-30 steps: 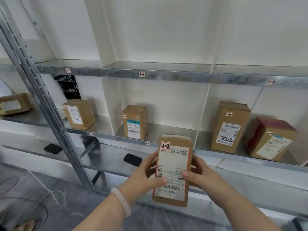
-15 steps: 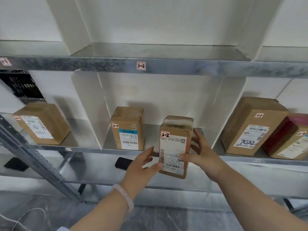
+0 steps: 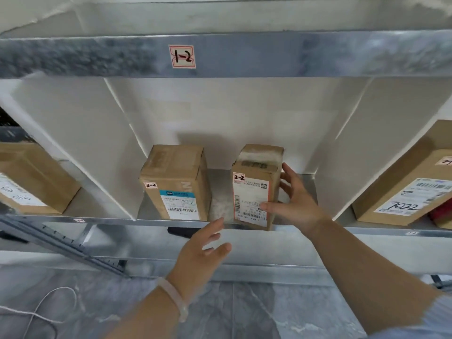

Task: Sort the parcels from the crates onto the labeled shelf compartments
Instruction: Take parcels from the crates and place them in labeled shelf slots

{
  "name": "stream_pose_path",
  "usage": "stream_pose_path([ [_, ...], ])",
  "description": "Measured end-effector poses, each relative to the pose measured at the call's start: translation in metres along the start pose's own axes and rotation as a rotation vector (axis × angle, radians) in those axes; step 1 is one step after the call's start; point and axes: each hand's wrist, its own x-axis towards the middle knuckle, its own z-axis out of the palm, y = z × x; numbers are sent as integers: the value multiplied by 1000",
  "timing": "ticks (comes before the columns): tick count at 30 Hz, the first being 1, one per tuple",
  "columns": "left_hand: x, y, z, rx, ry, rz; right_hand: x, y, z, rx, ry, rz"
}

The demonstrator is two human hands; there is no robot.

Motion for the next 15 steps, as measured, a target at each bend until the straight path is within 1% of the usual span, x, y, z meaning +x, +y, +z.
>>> stream_pose_path([
  [5,11,-8,3,29,0,-15,20,14,2,28,-13,-14],
  [10,20,-10,6,46,21,-17,26,24,-6,40,-85,-31],
  [15,27,-3,9,60,-8,-17,26,24,-14,27,-148,20],
])
